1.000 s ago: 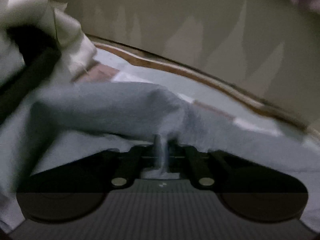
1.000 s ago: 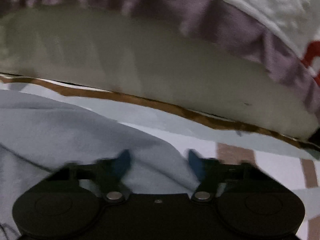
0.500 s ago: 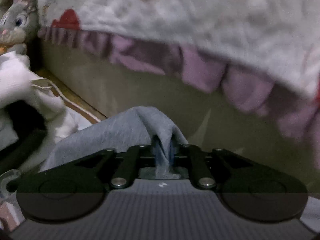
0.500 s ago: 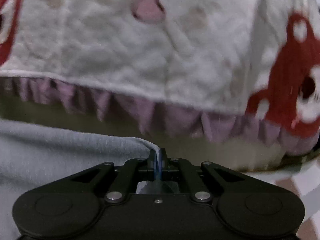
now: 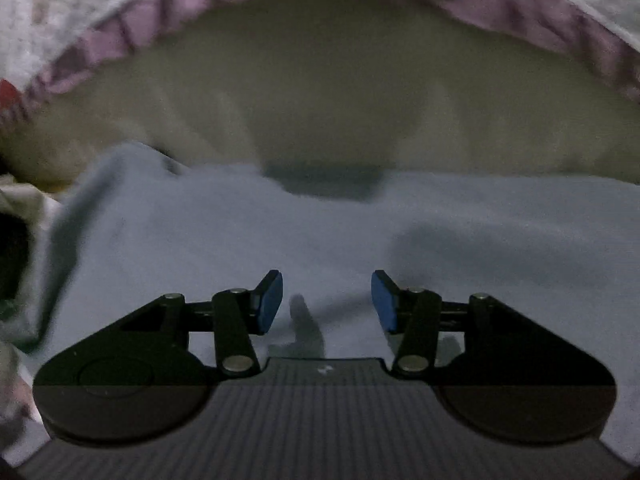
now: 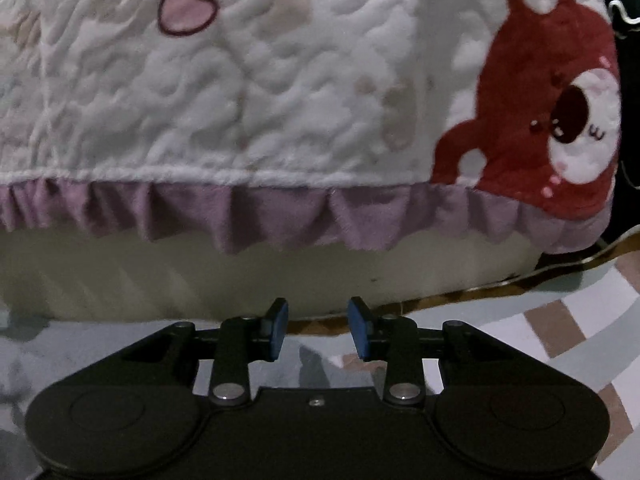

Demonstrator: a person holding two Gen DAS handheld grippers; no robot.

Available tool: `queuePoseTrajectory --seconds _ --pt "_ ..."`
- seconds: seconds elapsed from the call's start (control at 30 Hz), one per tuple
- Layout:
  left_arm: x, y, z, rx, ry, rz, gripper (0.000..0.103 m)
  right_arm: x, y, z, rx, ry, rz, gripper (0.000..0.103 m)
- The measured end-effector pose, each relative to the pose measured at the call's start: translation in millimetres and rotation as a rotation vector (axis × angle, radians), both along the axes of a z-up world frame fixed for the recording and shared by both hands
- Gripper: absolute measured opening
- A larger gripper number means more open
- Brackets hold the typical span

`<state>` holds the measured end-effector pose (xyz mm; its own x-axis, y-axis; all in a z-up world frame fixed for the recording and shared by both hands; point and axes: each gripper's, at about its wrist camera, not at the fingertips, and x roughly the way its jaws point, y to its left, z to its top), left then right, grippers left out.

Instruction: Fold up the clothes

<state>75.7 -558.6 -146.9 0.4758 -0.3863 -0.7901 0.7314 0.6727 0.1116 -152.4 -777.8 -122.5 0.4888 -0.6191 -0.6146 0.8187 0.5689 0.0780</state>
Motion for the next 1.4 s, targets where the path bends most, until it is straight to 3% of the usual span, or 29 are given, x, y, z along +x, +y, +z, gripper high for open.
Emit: queuePoseTrajectory --seconds 0.3,0.37,0.43,0.47,0.53,0.67,0.73,1.0,1.03,1.07,1.1,1.13,1.2,1.4 --pt "-47 -30 -7 0.030 0.073 -0.031 0.049 6 10 8 0.042 0.086 0.122 0.042" --pt "-57 -39 -9 0.063 0.083 -0.046 0.052 6 11 11 0.062 0.128 0.171 0.051" --pt "-69 -45 -11 0.082 0.110 -0.052 0.053 1 7 11 0.087 0.169 0.198 0.068" --pt "-73 -48 -13 0.087 0.126 -0.051 0.053 -5 5 11 0.097 0.175 0.200 0.070" --pt "-80 -54 -17 0.094 0.156 -0.044 0.053 -19 -5 10 0.127 0.157 0.164 0.072" --pt "-92 -68 -25 0.092 0.194 -0.060 0.053 -65 -47 -8 0.289 0.064 -0.084 0.072" --pt "-100 -75 -28 0.097 0.189 -0.080 0.053 -82 -54 -18 0.351 0.022 -0.140 0.072" --pt "-116 -87 -37 0.112 0.190 -0.086 0.053 -103 -78 -66 0.584 -0.203 -0.185 0.073" --pt "-117 -84 -33 0.083 0.199 -0.097 0.053 -99 -75 -66 0.565 -0.217 -0.147 0.068" --pt "-119 -79 -28 0.051 0.201 -0.102 0.053 -96 -72 -66 0.544 -0.230 -0.108 0.056" --pt "-121 -74 -22 0.019 0.203 -0.108 0.053 -92 -69 -66 0.524 -0.242 -0.068 0.035" --pt "-122 -69 -17 -0.012 0.204 -0.113 0.053 -87 -64 -62 0.510 -0.229 -0.041 0.028" --pt "-127 -60 -7 -0.039 0.183 -0.102 0.053 -72 -52 -50 0.458 -0.182 0.018 0.018" --pt "-132 -25 26 -0.228 0.234 -0.041 0.053 -64 26 -12 0.429 -0.252 0.195 0.014"
